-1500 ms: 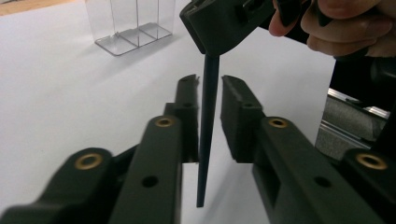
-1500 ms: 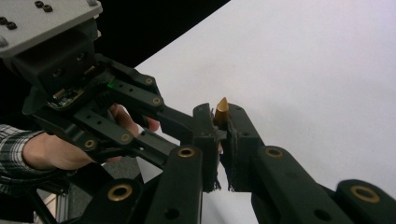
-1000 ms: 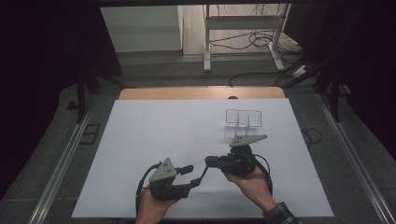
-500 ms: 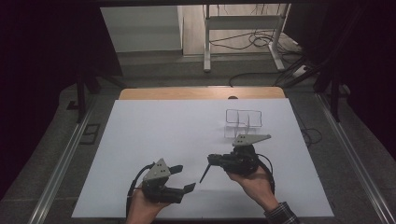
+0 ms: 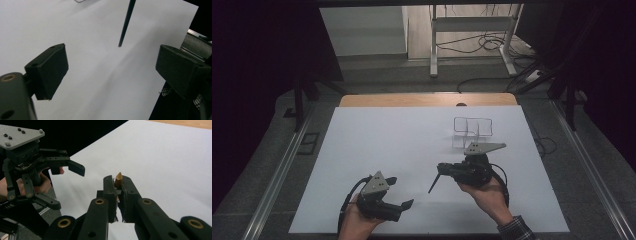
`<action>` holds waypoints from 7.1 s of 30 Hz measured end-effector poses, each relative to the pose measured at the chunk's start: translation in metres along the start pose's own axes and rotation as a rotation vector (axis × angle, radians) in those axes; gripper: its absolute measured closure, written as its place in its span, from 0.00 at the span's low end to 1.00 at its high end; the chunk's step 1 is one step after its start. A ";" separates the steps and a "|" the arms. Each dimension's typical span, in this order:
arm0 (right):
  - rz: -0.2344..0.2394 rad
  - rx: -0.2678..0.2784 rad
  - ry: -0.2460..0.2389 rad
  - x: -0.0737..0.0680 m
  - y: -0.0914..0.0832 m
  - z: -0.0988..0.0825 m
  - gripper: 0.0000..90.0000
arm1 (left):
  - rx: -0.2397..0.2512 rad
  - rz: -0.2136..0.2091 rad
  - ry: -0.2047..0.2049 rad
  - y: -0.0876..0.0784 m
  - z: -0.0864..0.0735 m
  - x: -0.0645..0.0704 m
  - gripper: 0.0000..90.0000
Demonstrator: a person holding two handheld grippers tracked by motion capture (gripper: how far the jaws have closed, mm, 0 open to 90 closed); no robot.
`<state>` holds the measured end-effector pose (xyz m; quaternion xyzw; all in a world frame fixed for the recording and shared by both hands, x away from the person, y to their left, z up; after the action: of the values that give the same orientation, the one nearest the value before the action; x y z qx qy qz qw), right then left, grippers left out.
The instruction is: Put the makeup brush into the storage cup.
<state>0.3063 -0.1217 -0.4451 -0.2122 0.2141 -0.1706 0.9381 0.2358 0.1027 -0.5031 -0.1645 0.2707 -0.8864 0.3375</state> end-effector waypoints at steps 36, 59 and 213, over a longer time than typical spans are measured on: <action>-0.073 0.050 0.037 0.027 -0.021 0.017 0.93 | -0.077 0.162 -0.043 -0.031 -0.041 -0.023 0.00; -0.176 0.090 0.045 0.059 -0.040 0.045 0.93 | -0.075 0.196 -0.031 -0.034 -0.044 -0.025 0.00; -0.421 0.046 0.075 0.180 0.005 0.053 0.72 | -0.037 0.243 -0.051 -0.048 -0.050 -0.033 0.01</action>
<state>0.4852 -0.1736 -0.4638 -0.2245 0.1959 -0.3755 0.8776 0.2115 0.1742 -0.5188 -0.1590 0.2963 -0.8295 0.4459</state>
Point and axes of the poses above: each handheld gripper's, and its own axes: y roughly forward along the jaws, z roughly out of its top, x roughly to its right, the point moved 5 cm from there along y, roughly forward along the jaws, and after that the axes turned 4 degrees about z, right-handed, at the moved point
